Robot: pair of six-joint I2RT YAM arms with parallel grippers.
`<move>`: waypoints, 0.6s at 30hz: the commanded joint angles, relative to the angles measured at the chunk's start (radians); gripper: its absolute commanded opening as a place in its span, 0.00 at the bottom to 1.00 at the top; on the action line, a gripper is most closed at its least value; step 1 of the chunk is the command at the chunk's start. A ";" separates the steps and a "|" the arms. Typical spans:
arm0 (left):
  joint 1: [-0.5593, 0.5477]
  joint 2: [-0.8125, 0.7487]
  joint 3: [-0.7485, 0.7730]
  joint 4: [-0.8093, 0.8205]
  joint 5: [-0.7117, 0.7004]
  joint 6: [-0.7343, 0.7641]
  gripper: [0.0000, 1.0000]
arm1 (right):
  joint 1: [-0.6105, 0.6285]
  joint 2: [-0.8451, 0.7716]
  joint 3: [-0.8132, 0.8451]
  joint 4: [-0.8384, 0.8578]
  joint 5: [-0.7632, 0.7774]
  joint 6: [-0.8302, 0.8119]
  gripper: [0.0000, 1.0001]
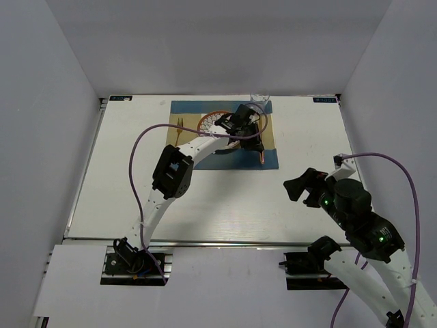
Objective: Set the dinner table for one person
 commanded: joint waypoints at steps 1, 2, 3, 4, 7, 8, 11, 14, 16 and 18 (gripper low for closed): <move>-0.009 -0.053 0.068 0.131 0.053 -0.033 0.00 | 0.002 -0.018 -0.004 -0.006 -0.010 -0.015 0.89; -0.009 -0.047 0.068 0.150 0.066 -0.042 0.00 | 0.000 -0.021 -0.008 -0.003 -0.016 -0.015 0.89; -0.009 -0.040 0.073 0.154 0.071 -0.049 0.00 | -0.001 -0.026 -0.013 0.001 -0.022 -0.017 0.89; -0.009 -0.028 0.074 0.158 0.074 -0.052 0.00 | 0.000 -0.029 -0.024 0.004 -0.025 -0.018 0.89; -0.009 -0.007 0.073 0.178 0.082 -0.062 0.00 | -0.001 -0.035 -0.039 0.012 -0.047 -0.017 0.89; -0.009 0.007 0.074 0.192 0.083 -0.068 0.00 | 0.000 -0.035 -0.044 0.013 -0.056 -0.018 0.89; -0.009 0.029 0.076 0.210 0.082 -0.081 0.00 | 0.000 -0.041 -0.053 0.017 -0.067 -0.017 0.89; -0.009 0.036 0.076 0.221 0.065 -0.087 0.00 | -0.001 -0.050 -0.053 0.006 -0.070 -0.017 0.89; -0.009 0.038 0.076 0.232 0.053 -0.085 0.00 | -0.001 -0.060 -0.054 0.001 -0.070 -0.018 0.89; -0.009 0.046 0.076 0.235 0.048 -0.082 0.00 | -0.001 -0.064 -0.054 -0.002 -0.071 -0.023 0.89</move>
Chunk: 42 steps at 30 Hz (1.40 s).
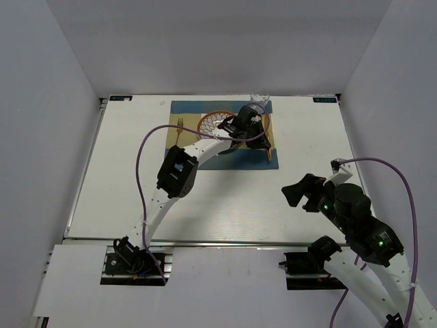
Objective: Set the dinner table for one person
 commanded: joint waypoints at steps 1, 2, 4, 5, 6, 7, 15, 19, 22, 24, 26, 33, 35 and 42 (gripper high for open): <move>-0.006 -0.023 0.036 0.048 -0.003 -0.009 0.00 | 0.000 -0.021 -0.006 0.008 -0.006 -0.020 0.89; -0.006 -0.018 0.036 0.051 -0.002 -0.008 0.00 | 0.000 -0.024 -0.003 0.005 -0.008 -0.020 0.89; 0.003 -0.001 0.036 0.054 0.006 -0.008 0.00 | 0.000 -0.035 -0.004 0.000 -0.005 -0.021 0.89; 0.003 0.003 0.034 0.053 0.001 -0.006 0.00 | 0.000 -0.037 -0.006 0.000 -0.005 -0.021 0.89; 0.003 0.014 0.034 0.048 0.001 -0.006 0.00 | -0.001 -0.043 -0.007 0.000 -0.005 -0.024 0.89; 0.003 0.016 0.034 0.047 -0.006 -0.009 0.00 | 0.000 -0.044 -0.009 -0.002 -0.003 -0.024 0.89; 0.003 0.051 0.034 0.013 -0.052 -0.034 0.00 | 0.000 -0.055 -0.029 0.002 -0.008 -0.026 0.89; 0.003 0.065 0.037 0.025 -0.027 -0.026 0.02 | 0.000 -0.061 -0.024 0.002 -0.014 -0.026 0.89; 0.003 0.068 0.036 0.022 -0.033 -0.029 0.04 | -0.003 -0.064 -0.027 0.003 -0.022 -0.026 0.89; 0.003 0.068 0.037 0.028 -0.037 -0.036 0.05 | -0.001 -0.064 -0.029 0.005 -0.026 -0.026 0.89; 0.003 0.068 0.037 0.034 -0.039 -0.043 0.12 | -0.001 -0.064 -0.029 0.005 -0.029 -0.029 0.89; 0.003 0.069 0.037 0.045 -0.042 -0.051 0.29 | 0.000 -0.075 -0.032 0.005 -0.049 -0.036 0.89; 0.003 0.069 0.037 0.053 -0.037 -0.051 0.33 | 0.000 -0.076 -0.032 0.005 -0.057 -0.036 0.89; 0.003 0.054 0.037 0.058 -0.031 -0.042 0.47 | 0.000 -0.079 -0.027 0.009 -0.072 -0.041 0.89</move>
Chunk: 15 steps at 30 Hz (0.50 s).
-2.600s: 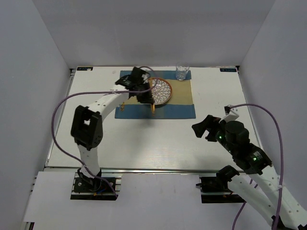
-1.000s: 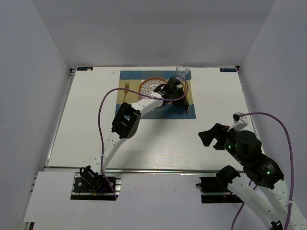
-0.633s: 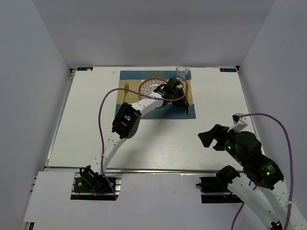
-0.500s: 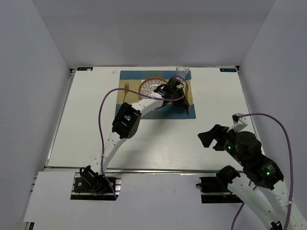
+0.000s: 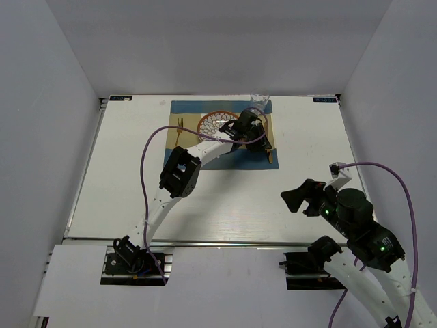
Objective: Set the dinner table for one person
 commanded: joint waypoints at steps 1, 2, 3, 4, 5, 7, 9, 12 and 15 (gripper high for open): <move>0.002 -0.019 0.027 0.016 -0.007 0.007 0.48 | -0.001 -0.016 0.005 0.011 -0.020 -0.016 0.89; 0.002 -0.023 0.026 0.016 -0.007 0.007 0.48 | 0.000 -0.016 0.003 0.011 -0.020 -0.016 0.89; 0.002 -0.030 0.026 0.016 -0.004 0.009 0.48 | -0.003 -0.016 0.005 0.013 -0.020 -0.016 0.89; 0.002 -0.037 0.027 0.016 -0.005 0.012 0.48 | -0.003 -0.019 0.005 0.013 -0.020 -0.016 0.89; 0.002 -0.048 0.024 0.011 -0.011 0.015 0.48 | 0.000 -0.019 0.008 0.015 -0.022 -0.017 0.89; -0.007 -0.088 0.021 -0.005 -0.023 0.023 0.49 | -0.001 -0.019 0.010 0.016 -0.023 -0.016 0.89; -0.007 -0.152 0.008 -0.037 -0.026 0.035 0.50 | -0.001 -0.020 0.023 0.018 -0.020 -0.020 0.89; -0.017 -0.244 -0.053 -0.077 -0.057 0.069 0.97 | -0.006 -0.019 0.042 0.027 -0.020 -0.031 0.89; -0.029 -0.378 -0.117 -0.152 -0.114 0.110 0.98 | 0.000 -0.007 0.081 0.024 -0.008 -0.054 0.89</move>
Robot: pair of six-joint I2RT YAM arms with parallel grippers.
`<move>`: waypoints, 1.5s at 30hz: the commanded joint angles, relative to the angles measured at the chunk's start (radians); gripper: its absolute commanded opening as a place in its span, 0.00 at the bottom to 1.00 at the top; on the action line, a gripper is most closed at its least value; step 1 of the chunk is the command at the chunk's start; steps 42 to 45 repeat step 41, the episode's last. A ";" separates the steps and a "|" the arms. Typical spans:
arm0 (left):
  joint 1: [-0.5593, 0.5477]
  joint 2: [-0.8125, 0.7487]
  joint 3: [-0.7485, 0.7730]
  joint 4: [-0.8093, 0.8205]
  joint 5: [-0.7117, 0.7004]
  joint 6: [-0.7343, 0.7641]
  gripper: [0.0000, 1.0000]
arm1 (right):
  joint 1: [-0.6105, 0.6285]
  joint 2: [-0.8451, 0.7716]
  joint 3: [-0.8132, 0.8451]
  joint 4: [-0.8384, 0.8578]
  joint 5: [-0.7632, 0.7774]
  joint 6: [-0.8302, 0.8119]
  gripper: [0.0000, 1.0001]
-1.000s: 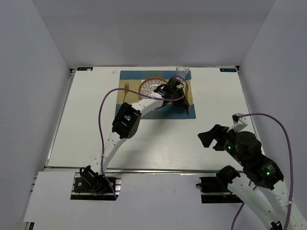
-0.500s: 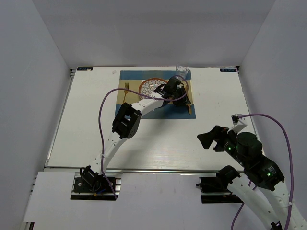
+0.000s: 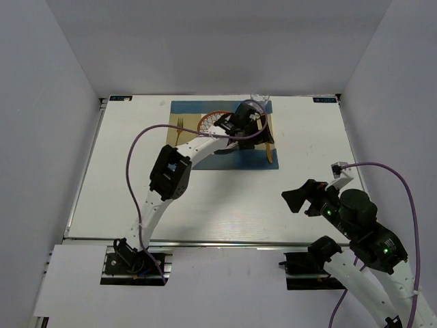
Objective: Set the dinner table for one person
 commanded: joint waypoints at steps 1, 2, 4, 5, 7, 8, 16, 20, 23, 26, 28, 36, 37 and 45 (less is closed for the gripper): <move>-0.022 -0.292 -0.033 -0.099 -0.081 0.069 0.98 | 0.000 0.010 0.084 0.018 0.015 -0.052 0.89; -0.034 -0.330 -0.054 -0.123 -0.135 0.081 0.98 | 0.000 0.025 0.101 0.012 0.023 -0.061 0.89; -0.044 -0.469 -0.168 -0.177 -0.254 0.107 0.98 | -0.003 0.051 0.138 -0.003 0.048 -0.086 0.89; -0.044 -0.524 -0.220 -0.193 -0.255 0.115 0.98 | 0.000 0.063 0.144 -0.007 0.058 -0.096 0.89; -0.044 -0.632 -0.385 -0.231 -0.388 0.130 0.98 | 0.000 0.088 0.152 -0.020 0.095 -0.113 0.89; -0.031 -0.741 -0.441 -0.246 -0.464 0.134 0.98 | 0.000 0.118 0.155 -0.031 0.107 -0.119 0.89; -0.013 -1.244 -0.838 -0.530 -0.806 0.098 0.98 | -0.001 0.222 0.216 -0.115 0.192 -0.152 0.89; -0.013 -1.462 -0.930 -0.685 -0.856 0.054 0.98 | -0.001 0.218 0.273 -0.154 0.250 -0.167 0.89; -0.013 -1.598 -0.941 -0.804 -0.892 0.017 0.98 | -0.003 0.217 0.323 -0.189 0.275 -0.182 0.89; -0.013 -1.681 -0.935 -0.895 -0.890 -0.004 0.98 | -0.003 0.222 0.363 -0.227 0.287 -0.204 0.89; -0.013 -1.713 -0.941 -0.929 -0.887 -0.020 0.98 | -0.001 0.225 0.374 -0.246 0.290 -0.214 0.89; -0.013 -1.778 -0.937 -0.949 -0.833 -0.012 0.98 | -0.001 0.234 0.385 -0.295 0.310 -0.228 0.89; -0.013 -1.773 -0.938 -0.943 -0.833 -0.012 0.98 | -0.001 0.234 0.385 -0.292 0.311 -0.231 0.89; -0.013 -1.767 -0.946 -0.935 -0.833 -0.014 0.98 | -0.003 0.209 0.368 -0.267 0.324 -0.225 0.89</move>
